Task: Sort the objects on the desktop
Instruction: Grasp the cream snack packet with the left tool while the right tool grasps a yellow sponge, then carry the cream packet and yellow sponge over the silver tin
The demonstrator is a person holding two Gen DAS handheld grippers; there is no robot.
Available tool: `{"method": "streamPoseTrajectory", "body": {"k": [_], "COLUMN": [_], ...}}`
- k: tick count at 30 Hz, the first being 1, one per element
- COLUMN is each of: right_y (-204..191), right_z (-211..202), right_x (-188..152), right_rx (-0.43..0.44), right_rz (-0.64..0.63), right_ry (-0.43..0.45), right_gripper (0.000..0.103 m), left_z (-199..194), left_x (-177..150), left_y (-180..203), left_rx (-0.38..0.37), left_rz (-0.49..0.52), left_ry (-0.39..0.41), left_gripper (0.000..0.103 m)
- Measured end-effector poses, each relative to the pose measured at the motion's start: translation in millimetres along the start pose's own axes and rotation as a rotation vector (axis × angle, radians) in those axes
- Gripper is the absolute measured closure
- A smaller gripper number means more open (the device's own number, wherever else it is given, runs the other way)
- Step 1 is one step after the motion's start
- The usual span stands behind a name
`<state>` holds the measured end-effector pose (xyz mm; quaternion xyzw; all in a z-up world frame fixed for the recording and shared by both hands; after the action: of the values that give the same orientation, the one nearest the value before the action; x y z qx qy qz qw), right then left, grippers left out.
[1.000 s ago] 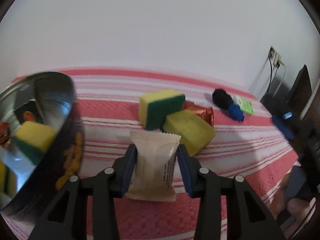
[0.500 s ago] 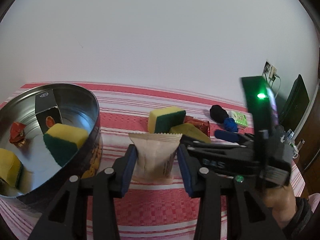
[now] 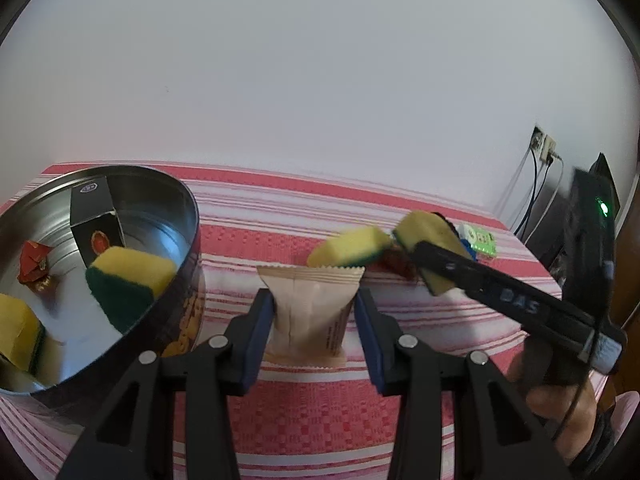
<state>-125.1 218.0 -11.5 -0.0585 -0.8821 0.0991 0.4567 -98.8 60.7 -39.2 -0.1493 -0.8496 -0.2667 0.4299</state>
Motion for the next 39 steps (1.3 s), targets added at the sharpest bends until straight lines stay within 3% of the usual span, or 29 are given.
{"method": "streamPoseTrajectory", "body": {"k": [4,8,16,27,39], "right_y": [6,-6,-18,-44,-110], "right_z": [-11,-32,-56,-68,-81], "right_x": [5,9,-1,-20,-12], "right_rx": [-0.006,-0.049,-0.053,0.025,0.159], "right_rz": [0.033,-0.03,-0.082,-0.052,-0.102], "right_ry": [0.059,0.154,0.228,0.204,0.234], "right_gripper": [0.044,0.044,0.044,0.044,0.044], "left_z": [-3,-11,-28,-56,-100], "left_x": [-2,0,0,7,27], "left_y": [2,0,-6,-19,-56], "left_rx": [-0.007,-0.009,-0.002,0.024,0.113], "left_rz": [0.002,0.0,-0.014,-0.007,-0.038], "left_ry": [0.005,0.018,0.054,0.087,0.162], "left_gripper": [0.062,0.062,0.062,0.062,0.062]}}
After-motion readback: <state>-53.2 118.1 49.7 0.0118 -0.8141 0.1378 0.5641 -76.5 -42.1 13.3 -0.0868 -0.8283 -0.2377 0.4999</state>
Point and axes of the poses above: each gripper's, at about its wrist camera, not at the fingertips, and z roughly the way its jaws point, y to its right, x to its top, the point moved 4 cm from there along z, roughly the way its jaws point, and after that the axes turned 12 degrees about -x, right-handed, at the moved point
